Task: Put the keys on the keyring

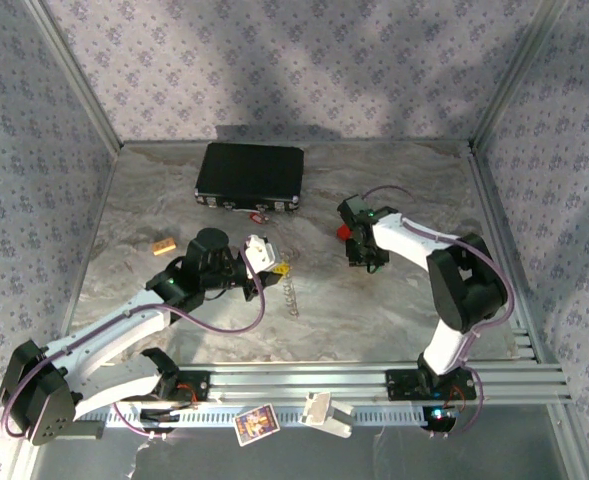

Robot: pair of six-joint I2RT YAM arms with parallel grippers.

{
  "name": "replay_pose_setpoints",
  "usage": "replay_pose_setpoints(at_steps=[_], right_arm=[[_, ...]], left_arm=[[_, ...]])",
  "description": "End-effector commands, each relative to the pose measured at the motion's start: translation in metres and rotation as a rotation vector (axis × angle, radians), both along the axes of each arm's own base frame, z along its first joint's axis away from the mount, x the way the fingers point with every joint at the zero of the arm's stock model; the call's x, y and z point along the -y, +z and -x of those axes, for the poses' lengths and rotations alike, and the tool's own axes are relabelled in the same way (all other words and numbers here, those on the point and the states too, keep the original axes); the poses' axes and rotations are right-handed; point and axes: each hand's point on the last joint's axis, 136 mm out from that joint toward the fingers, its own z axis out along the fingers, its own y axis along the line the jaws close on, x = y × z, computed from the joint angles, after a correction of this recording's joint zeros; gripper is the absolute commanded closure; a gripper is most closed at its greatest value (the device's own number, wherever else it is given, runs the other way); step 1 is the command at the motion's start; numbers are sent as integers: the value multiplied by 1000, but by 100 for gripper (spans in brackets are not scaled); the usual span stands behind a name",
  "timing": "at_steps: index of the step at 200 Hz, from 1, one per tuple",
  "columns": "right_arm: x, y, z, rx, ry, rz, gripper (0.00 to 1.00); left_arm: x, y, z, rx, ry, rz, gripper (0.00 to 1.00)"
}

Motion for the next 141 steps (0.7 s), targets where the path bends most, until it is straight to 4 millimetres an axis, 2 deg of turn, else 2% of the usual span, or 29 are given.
replay_pose_setpoints(at_steps=[1,44,73,141], right_arm=[[1,-3,1,-32,36,61,63],[-3,-9,-2,-37,40,90,67],[6,-11,-1,-39,30,150,72],[11,-14,2,-41,33,204,79]], left_arm=[[3,11,5,36,-32,27,100],[3,10,5,37,-33,25,100],[3,10,5,37,-33,26,100],[3,8,5,34,-33,21,100]])
